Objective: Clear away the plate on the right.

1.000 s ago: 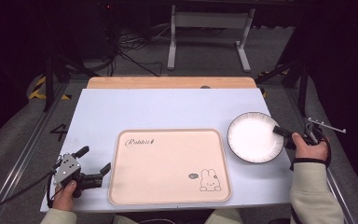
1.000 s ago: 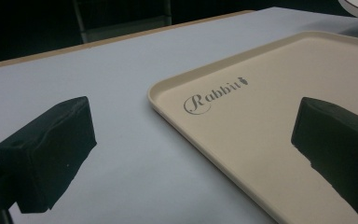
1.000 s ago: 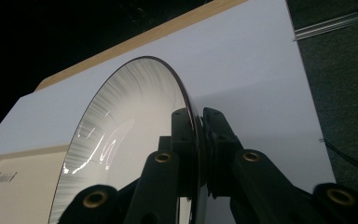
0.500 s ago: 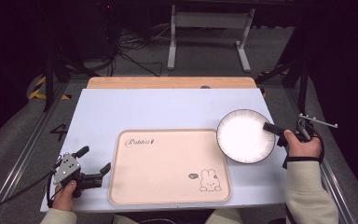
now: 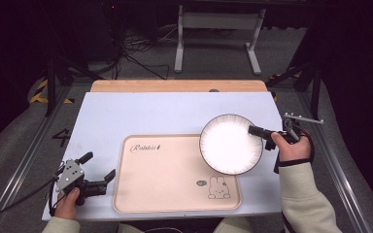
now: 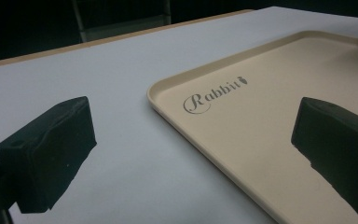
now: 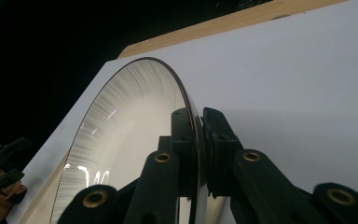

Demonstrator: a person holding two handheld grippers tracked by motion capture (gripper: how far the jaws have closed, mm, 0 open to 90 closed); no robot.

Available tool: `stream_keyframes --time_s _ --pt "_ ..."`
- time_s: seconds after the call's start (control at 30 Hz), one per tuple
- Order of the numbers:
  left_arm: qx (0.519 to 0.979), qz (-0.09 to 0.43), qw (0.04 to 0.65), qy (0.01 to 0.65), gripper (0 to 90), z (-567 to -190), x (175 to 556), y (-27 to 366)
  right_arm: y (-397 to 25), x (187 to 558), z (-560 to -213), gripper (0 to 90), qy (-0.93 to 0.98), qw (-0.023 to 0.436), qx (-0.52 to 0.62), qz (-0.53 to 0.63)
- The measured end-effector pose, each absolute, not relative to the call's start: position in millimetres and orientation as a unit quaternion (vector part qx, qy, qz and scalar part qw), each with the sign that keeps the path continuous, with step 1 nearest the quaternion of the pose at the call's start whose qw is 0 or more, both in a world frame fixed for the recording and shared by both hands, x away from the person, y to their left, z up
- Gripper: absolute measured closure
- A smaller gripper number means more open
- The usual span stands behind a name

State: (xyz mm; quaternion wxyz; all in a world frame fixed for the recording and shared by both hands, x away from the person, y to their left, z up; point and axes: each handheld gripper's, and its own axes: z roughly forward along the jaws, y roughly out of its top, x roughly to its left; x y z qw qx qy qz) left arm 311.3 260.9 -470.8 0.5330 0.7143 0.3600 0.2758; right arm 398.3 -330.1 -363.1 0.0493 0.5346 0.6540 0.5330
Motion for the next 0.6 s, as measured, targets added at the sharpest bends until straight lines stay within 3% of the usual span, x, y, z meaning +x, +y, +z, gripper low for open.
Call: stream_keyframes --time_s 0.6 --pt "0.718 0.271 0.529 0.36 0.2 -471 314 261 -282 409 -363 84.0 0.673 0.01 0.503 0.542"
